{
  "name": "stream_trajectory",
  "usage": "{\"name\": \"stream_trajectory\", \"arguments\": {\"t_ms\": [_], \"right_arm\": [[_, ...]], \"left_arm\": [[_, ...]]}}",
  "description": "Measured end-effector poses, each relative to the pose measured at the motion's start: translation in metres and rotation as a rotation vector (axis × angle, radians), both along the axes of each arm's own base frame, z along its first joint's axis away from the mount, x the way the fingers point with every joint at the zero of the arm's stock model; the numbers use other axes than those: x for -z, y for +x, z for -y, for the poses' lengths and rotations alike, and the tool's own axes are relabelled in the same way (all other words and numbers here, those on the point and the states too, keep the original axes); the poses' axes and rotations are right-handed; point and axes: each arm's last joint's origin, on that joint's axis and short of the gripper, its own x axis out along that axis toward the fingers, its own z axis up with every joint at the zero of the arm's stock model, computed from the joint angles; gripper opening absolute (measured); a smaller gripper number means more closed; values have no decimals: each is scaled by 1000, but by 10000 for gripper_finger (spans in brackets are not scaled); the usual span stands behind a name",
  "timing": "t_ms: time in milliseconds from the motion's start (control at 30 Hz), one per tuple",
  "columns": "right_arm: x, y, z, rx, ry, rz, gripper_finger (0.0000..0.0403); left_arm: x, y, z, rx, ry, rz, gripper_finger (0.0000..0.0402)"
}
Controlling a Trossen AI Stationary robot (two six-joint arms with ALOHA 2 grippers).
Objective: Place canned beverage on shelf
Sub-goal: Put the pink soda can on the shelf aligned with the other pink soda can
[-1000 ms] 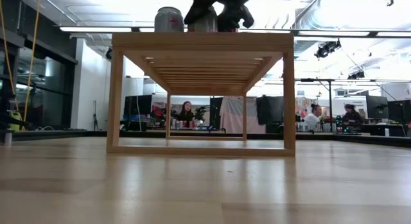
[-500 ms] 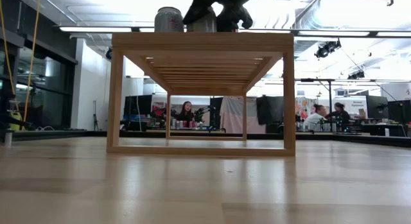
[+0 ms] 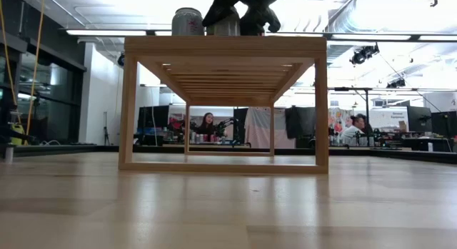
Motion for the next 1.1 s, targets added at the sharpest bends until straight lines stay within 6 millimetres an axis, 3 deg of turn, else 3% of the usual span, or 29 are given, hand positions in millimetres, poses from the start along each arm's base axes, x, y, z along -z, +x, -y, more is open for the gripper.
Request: {"name": "stream_trajectory", "arguments": {"t_ms": [1100], "right_arm": [[1,-1,0,1,16,-6,278]], "left_arm": [[0,0,0,-2,10,-1,369]]}}
